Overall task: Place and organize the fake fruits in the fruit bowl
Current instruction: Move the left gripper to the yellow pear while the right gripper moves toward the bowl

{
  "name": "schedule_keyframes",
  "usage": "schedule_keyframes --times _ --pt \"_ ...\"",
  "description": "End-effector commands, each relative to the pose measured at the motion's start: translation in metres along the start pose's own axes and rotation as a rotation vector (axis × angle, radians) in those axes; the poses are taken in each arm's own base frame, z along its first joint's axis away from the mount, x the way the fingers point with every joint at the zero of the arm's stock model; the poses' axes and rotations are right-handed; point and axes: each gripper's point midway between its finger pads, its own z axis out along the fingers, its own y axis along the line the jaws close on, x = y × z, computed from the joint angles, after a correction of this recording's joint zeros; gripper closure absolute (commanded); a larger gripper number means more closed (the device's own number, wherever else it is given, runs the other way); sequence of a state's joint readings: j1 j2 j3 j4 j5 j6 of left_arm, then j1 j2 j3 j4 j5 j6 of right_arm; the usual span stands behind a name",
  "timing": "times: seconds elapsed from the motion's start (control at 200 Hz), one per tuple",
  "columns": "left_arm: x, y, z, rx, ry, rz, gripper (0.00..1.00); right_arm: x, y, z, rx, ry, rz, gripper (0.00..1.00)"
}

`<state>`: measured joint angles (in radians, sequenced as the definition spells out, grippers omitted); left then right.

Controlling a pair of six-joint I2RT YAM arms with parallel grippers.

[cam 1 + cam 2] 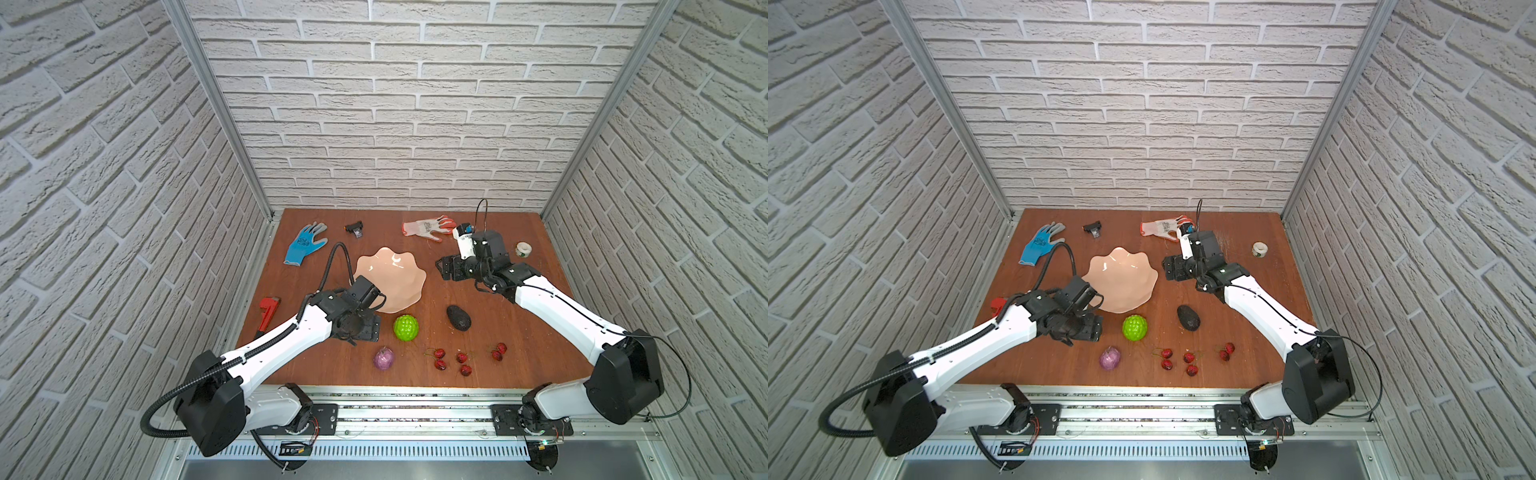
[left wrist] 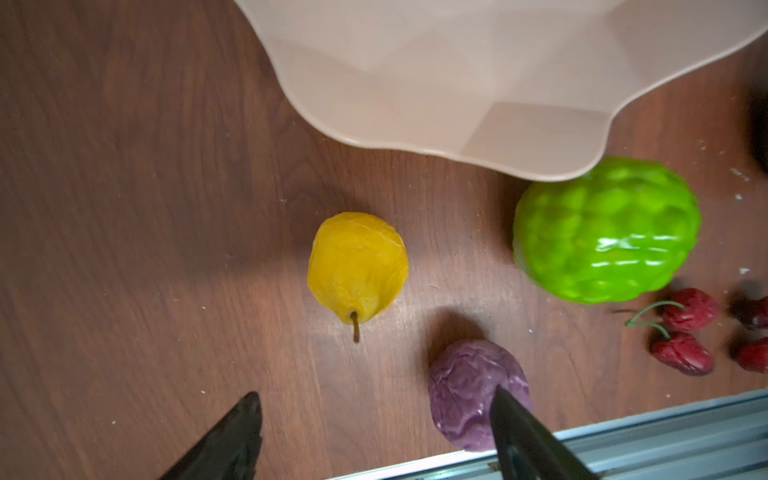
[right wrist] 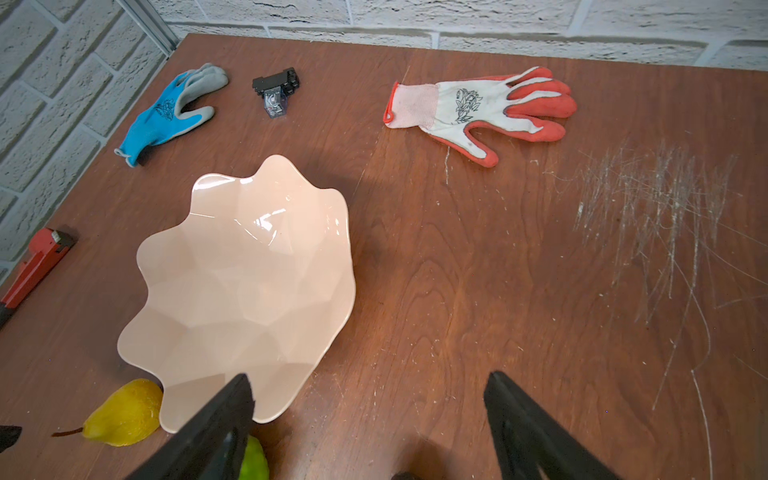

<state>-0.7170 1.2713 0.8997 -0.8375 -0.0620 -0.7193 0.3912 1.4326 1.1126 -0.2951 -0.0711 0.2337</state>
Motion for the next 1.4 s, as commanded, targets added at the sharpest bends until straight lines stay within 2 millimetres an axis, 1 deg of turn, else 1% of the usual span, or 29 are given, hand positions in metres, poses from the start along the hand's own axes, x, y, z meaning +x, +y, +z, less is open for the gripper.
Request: schedule_keyframes --times 0.0,0.115,0.26,0.41,0.525,0.71,0.885,1.07,1.17,1.275,1.395 --pt "0.003 0.004 0.01 -0.036 0.014 -0.01 0.14 -0.017 0.013 -0.005 -0.047 -0.062 0.007 0.12" --pt "0.0 0.003 0.023 -0.051 0.034 0.014 0.14 -0.014 0.013 -0.002 -0.052 -0.059 0.017 0.12" --pt "-0.001 0.002 0.039 -0.051 0.064 0.039 0.16 -0.013 0.017 0.003 -0.067 -0.048 0.024 0.13" --pt "-0.009 0.007 0.05 -0.04 0.048 0.031 0.17 -0.012 0.018 0.005 -0.067 -0.046 0.025 0.13" --pt "-0.015 0.008 0.058 -0.019 0.043 0.022 0.21 -0.01 0.019 0.008 -0.072 -0.038 0.029 0.14" --pt "-0.015 0.002 0.064 0.01 0.047 0.03 0.22 -0.009 0.02 0.008 -0.073 -0.029 0.027 0.14" --pt "-0.009 0.007 0.07 -0.004 0.059 0.032 0.24 -0.009 0.02 0.011 -0.073 -0.026 0.036 0.15" --pt "-0.007 0.008 0.075 -0.005 0.06 0.032 0.26 -0.007 0.023 0.015 -0.085 -0.007 0.041 0.18" --pt "-0.008 0.01 0.076 -0.015 0.049 0.031 0.27 -0.009 0.023 0.013 -0.084 -0.013 0.043 0.19" --pt "-0.009 0.011 0.078 -0.021 0.046 0.038 0.27 -0.01 0.022 0.011 -0.083 -0.019 0.045 0.19" --pt "-0.013 0.011 0.079 -0.027 0.033 0.042 0.23 -0.008 0.022 0.01 -0.08 -0.014 0.046 0.2"
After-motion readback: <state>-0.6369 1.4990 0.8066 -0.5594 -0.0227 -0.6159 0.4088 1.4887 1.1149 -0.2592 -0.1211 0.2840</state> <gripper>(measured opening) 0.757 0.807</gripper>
